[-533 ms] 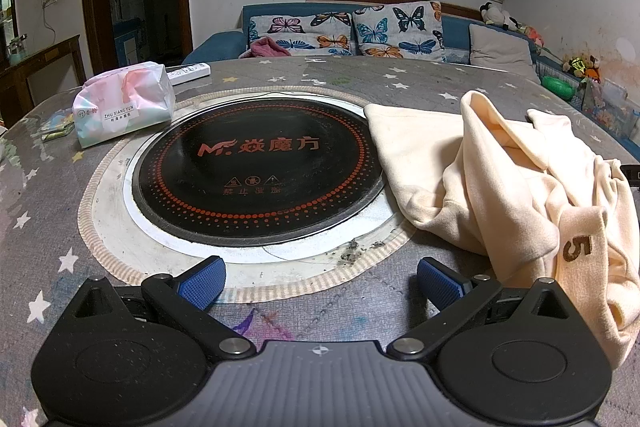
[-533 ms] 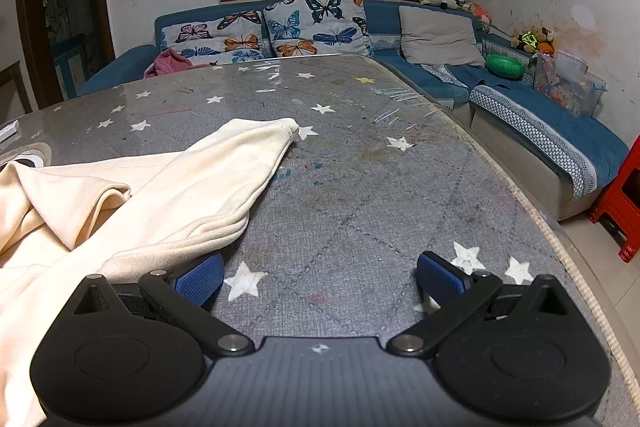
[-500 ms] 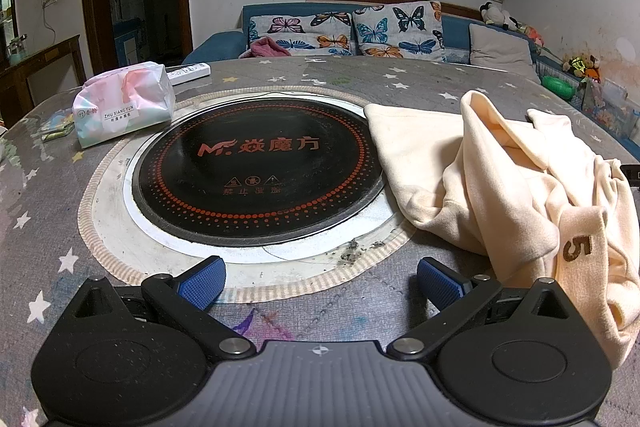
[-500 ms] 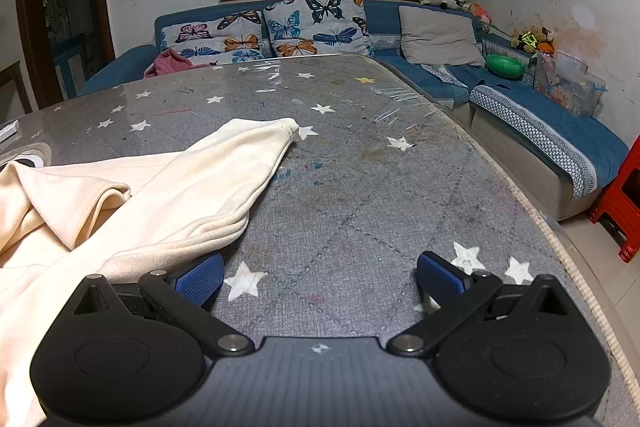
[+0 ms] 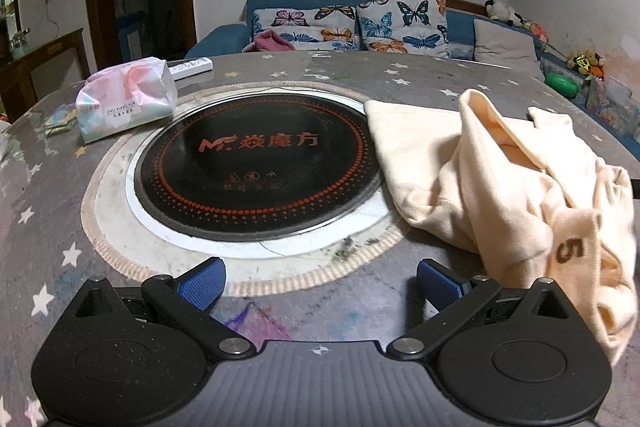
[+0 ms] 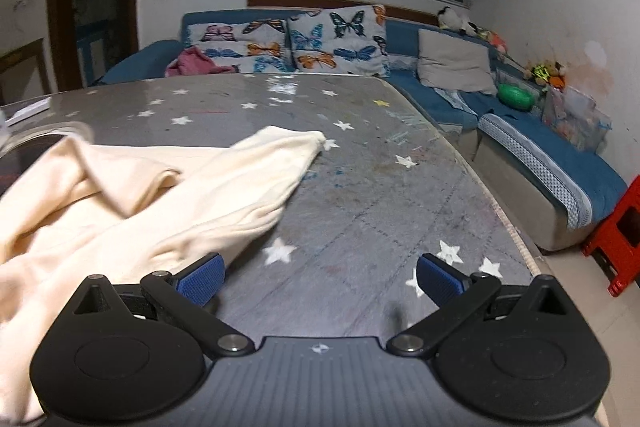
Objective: Fold clothes
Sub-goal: 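Move both grippers toward the crumpled cream sweatshirt on the table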
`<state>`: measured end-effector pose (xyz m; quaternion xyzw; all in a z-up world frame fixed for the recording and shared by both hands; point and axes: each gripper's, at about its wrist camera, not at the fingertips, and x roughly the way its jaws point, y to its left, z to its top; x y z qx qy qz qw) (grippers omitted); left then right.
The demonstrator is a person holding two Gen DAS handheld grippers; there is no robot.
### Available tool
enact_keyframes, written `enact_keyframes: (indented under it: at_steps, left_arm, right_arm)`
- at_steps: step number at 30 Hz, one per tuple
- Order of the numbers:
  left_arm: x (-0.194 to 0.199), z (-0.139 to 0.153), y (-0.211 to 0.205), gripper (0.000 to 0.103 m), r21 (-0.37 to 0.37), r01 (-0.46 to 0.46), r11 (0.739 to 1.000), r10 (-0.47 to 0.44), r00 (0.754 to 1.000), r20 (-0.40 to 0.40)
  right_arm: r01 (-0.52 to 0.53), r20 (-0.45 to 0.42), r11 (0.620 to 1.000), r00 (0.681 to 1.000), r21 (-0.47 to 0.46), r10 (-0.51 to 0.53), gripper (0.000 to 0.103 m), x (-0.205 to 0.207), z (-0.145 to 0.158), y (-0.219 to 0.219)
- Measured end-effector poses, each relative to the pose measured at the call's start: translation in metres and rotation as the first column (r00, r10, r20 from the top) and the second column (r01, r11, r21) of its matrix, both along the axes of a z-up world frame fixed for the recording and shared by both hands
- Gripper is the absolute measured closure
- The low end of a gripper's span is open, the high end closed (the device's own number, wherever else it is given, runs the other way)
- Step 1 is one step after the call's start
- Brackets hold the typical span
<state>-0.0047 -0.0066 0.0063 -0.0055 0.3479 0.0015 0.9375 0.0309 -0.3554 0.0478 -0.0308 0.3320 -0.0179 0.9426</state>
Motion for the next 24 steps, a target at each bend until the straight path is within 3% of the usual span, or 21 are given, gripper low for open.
enact_keyframes:
  at_steps: [4, 17, 24]
  left_arm:
    - [-0.012, 0.006, -0.003, 0.000, -0.019, 0.005, 1.000, -0.005, 1.000, 0.005]
    - [-0.042, 0.022, -0.022, 0.000, -0.045, 0.049, 0.998, -0.048, 0.999, 0.010]
    - [-0.051, 0.024, -0.032, 0.000, -0.054, 0.071, 0.996, -0.071, 0.997, 0.006]
  right_arm:
    - [-0.034, -0.001, 0.999, 0.999, 0.031, 0.034, 0.000, -0.021, 0.009, 0.008]
    - [-0.164, 0.030, 0.986, 0.986, 0.007, 0.164, 0.000, -0.086, 0.016, 0.049]
    - [-0.175, 0.021, 0.984, 0.984, 0.024, 0.175, 0.000, -0.102, 0.017, 0.056]
